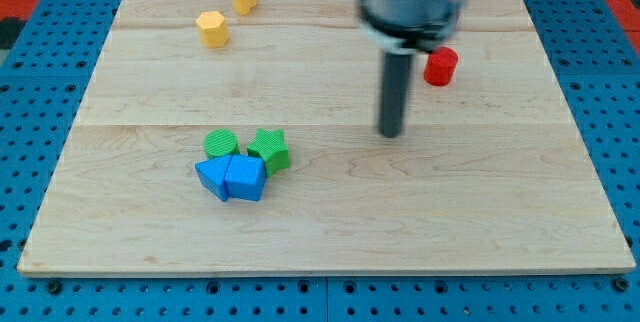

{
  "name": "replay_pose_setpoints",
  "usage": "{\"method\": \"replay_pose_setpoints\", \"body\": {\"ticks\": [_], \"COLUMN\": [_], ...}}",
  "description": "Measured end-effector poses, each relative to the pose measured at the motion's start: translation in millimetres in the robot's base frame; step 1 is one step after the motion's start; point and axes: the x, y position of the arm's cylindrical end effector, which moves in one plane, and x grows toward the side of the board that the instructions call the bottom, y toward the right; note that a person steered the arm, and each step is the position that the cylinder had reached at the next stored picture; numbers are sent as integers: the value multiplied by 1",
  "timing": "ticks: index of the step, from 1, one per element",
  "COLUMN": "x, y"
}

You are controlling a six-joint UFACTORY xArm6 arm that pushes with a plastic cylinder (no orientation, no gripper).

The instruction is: Move the red circle into the yellow hexagon

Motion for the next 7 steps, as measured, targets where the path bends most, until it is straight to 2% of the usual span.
{"method": "replay_pose_setpoints", "body": {"ticks": [1,2,3,4,5,6,7], "x": [0,-12,-96,-133,-140,-126,-93], "y": [83,140,117,103,46,70,131]}}
